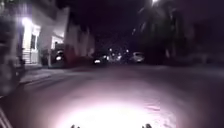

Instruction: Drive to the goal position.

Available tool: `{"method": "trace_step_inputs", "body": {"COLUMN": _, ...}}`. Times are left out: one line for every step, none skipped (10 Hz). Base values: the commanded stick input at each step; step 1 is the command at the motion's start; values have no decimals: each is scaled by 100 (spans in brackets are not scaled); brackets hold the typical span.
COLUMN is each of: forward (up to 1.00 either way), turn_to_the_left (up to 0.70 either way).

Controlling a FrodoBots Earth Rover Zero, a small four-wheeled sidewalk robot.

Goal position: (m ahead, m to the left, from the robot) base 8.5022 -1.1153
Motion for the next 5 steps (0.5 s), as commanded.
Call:
{"method": "trace_step_inputs", "body": {"forward": 85, "turn_to_the_left": 0}}
{"method": "trace_step_inputs", "body": {"forward": 85, "turn_to_the_left": 0}}
{"method": "trace_step_inputs", "body": {"forward": 85, "turn_to_the_left": 0}}
{"method": "trace_step_inputs", "body": {"forward": 85, "turn_to_the_left": 0}}
{"method": "trace_step_inputs", "body": {"forward": 85, "turn_to_the_left": 0}}
